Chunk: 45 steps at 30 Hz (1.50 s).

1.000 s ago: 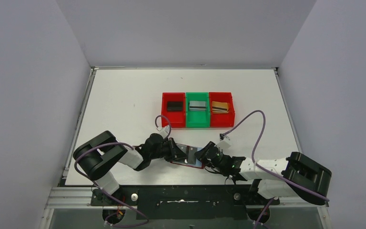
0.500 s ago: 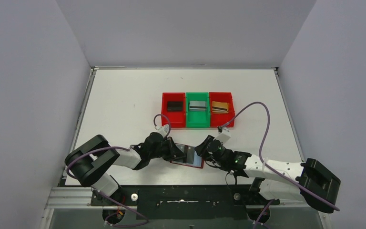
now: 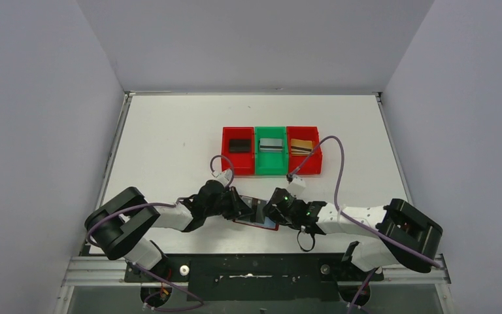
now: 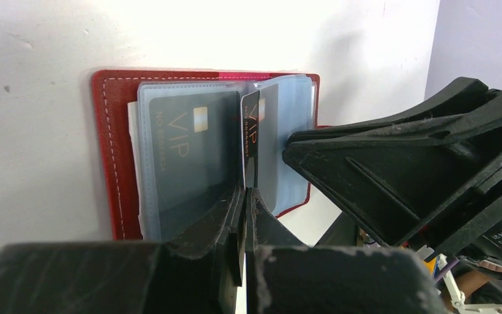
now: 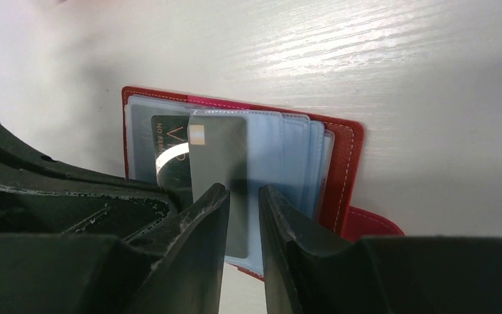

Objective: Take the credit cards out of the card holder

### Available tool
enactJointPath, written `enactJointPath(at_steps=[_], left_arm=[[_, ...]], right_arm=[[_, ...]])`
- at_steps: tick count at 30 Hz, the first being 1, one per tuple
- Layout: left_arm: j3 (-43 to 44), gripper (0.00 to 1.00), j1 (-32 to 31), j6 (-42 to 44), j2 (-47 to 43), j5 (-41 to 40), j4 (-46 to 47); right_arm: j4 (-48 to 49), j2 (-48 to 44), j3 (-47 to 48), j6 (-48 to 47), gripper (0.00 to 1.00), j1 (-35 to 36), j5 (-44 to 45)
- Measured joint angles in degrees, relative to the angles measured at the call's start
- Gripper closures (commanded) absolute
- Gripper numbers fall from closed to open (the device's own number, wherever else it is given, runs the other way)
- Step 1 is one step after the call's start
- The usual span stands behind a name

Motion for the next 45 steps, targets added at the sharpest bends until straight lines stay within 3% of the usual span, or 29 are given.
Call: enactJointPath(at_steps=[10, 13, 18, 21, 24, 29, 40, 45], left_arm=[[0.0, 1.00, 0.2, 2.5, -3.0, -1.0, -4.3], [0.0, 0.87, 0.4, 3.0, -3.0, -0.5, -4.0], [0.0, 0.85, 0.5, 2.4, 0.2, 1.4, -0.6], [-0.1, 0.89, 0.5, 1.4, 1.8, 2.6, 2.1], [-0.6, 1.00, 0.5, 0.6, 2.3, 3.1, 3.8], [-1.0, 1.00, 0.7, 0.0, 1.8, 3.2, 4.2], [-1.0, 1.00, 0.7, 3.1, -13.4, -5.3, -12.6], [-1.0, 1.00, 0.9, 4.8, -21.0, -8.2, -19.6]], right_arm=[[-5.5, 4.2, 5.3, 3.8, 0.75, 0.1, 1.2], [-5.8, 4.4, 5.5, 4.1, 0.75, 0.1, 1.3], [-5.8, 4.4, 5.5, 4.5, 0.75, 0.1, 1.3], [-5.3, 4.4, 5.3, 4.8, 0.75, 0.1, 1.3], [-4.9, 4.4, 5.1, 5.0, 0.75, 0.1, 1.3], [-4.6, 4.2, 4.9, 5.2, 0.75, 0.1, 1.3], [-15.0, 4.3, 10.6, -0.8, 0.71, 0.1, 3.7], [-16.9, 4.3, 14.1, -3.9, 0.64, 0.5, 4.0]])
